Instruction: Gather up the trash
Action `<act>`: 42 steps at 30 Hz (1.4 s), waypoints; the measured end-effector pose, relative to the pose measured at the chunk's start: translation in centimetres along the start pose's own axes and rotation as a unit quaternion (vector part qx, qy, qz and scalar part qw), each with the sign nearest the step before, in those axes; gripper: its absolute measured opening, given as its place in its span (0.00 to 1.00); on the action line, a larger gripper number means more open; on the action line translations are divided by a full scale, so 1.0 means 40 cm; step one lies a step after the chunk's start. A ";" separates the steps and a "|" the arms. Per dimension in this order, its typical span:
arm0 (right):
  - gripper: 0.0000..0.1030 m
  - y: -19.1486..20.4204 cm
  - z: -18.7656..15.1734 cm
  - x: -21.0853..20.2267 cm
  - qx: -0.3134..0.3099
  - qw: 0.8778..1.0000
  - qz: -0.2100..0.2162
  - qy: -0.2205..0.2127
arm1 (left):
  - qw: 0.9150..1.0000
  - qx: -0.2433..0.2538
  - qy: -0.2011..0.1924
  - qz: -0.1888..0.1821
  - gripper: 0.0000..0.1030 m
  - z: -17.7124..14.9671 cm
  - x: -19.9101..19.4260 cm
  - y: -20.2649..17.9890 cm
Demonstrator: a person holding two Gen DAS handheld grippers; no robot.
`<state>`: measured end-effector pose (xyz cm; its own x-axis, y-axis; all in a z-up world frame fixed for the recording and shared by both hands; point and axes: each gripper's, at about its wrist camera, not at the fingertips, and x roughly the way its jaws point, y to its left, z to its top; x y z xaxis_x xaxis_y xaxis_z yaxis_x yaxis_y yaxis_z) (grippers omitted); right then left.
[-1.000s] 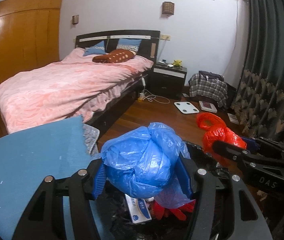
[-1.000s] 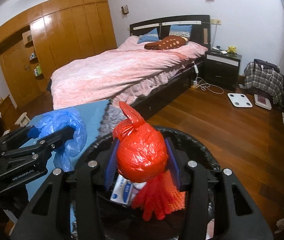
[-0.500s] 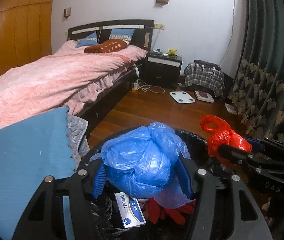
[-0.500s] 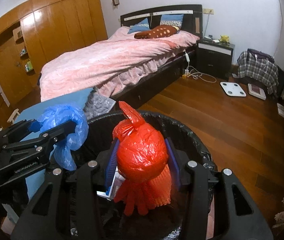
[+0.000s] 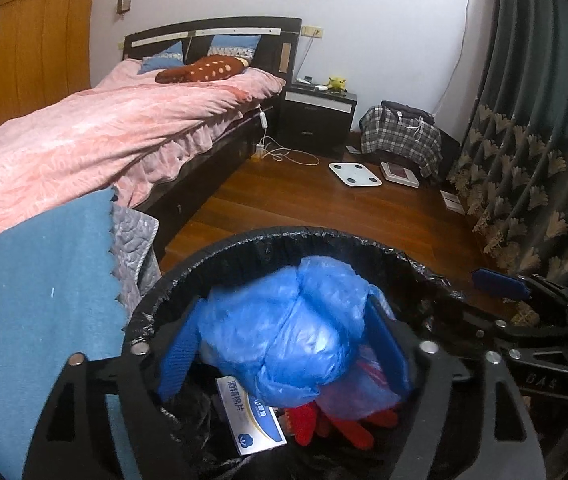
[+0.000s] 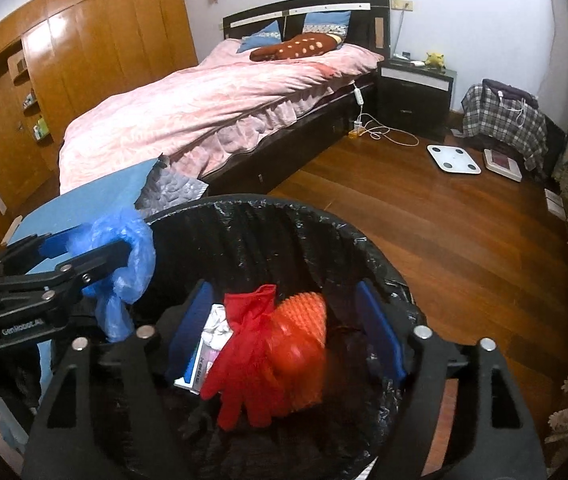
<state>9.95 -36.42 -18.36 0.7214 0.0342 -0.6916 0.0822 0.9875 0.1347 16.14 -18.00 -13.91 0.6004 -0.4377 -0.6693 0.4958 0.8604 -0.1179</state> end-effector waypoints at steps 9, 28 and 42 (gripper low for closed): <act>0.87 -0.009 -0.001 -0.042 0.003 1.000 -0.015 -0.014 | 1.000 -0.009 -0.013 0.008 0.88 0.007 -0.037 0.019; 0.95 0.150 0.077 -0.239 -0.024 0.997 0.047 -0.057 | 0.994 -0.042 -0.063 0.072 0.94 -0.011 -0.316 0.086; 0.95 0.259 0.091 -0.357 -0.062 0.992 0.082 -0.076 | 0.988 -0.047 -0.104 0.106 0.94 -0.041 -0.495 0.082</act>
<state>2.98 -27.23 -4.50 0.8146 0.1824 -0.5506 -0.1234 0.9820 0.1427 4.87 -6.09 -2.25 0.8057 -0.2809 -0.5214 0.2904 0.9547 -0.0655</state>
